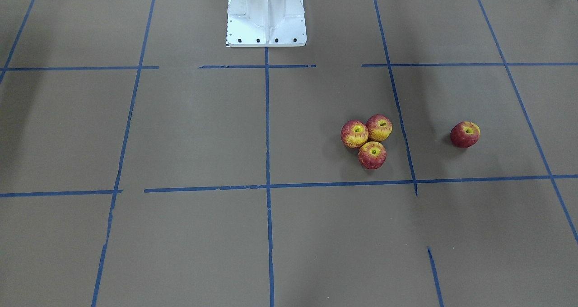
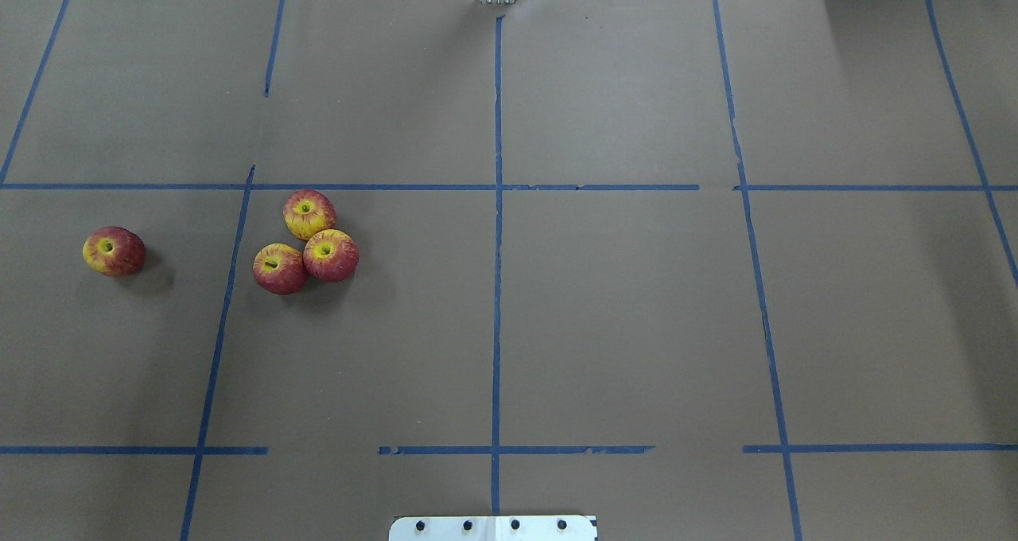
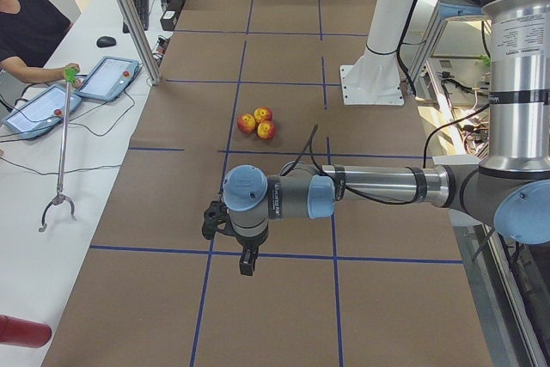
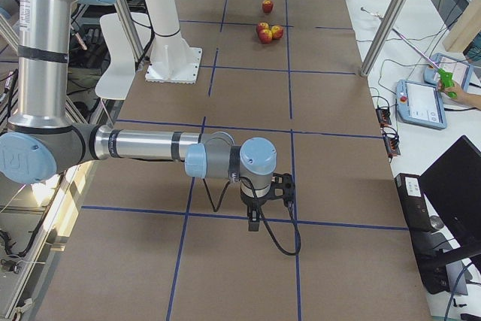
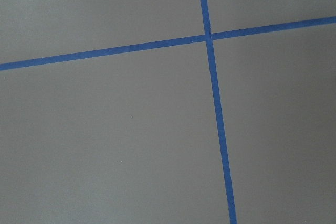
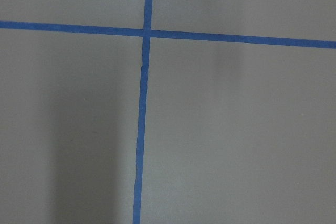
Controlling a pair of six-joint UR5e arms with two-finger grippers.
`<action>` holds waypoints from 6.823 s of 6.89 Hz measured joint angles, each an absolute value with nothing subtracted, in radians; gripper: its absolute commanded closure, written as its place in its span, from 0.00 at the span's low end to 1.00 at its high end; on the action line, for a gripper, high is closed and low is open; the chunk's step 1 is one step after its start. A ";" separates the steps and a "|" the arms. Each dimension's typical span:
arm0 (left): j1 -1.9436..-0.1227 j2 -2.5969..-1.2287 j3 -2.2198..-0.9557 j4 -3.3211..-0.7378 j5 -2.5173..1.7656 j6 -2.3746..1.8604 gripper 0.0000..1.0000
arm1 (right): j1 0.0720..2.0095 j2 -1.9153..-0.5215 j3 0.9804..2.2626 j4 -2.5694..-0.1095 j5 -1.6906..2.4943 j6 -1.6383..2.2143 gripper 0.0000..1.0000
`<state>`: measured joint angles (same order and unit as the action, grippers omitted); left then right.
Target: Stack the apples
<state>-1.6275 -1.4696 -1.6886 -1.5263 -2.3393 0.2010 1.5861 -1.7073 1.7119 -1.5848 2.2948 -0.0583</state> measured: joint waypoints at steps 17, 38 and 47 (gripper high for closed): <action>-1.047 -1.567 -1.726 -2.032 -2.176 -0.890 0.00 | 1.586 -1.707 1.712 -1.586 2.295 -0.058 0.00; -0.756 -1.982 -1.701 -1.806 -2.131 -1.261 0.61 | 1.586 -1.707 1.712 -1.586 2.295 -0.058 0.00; -0.991 -1.793 -1.916 -1.790 -2.137 -1.008 0.00 | 1.586 -1.707 1.712 -1.585 2.295 -0.058 0.00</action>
<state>-0.9906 -1.7925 -1.9164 -1.7900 -2.1368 -1.0083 1.5862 -1.7074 1.7119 -1.5852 2.2948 -0.0583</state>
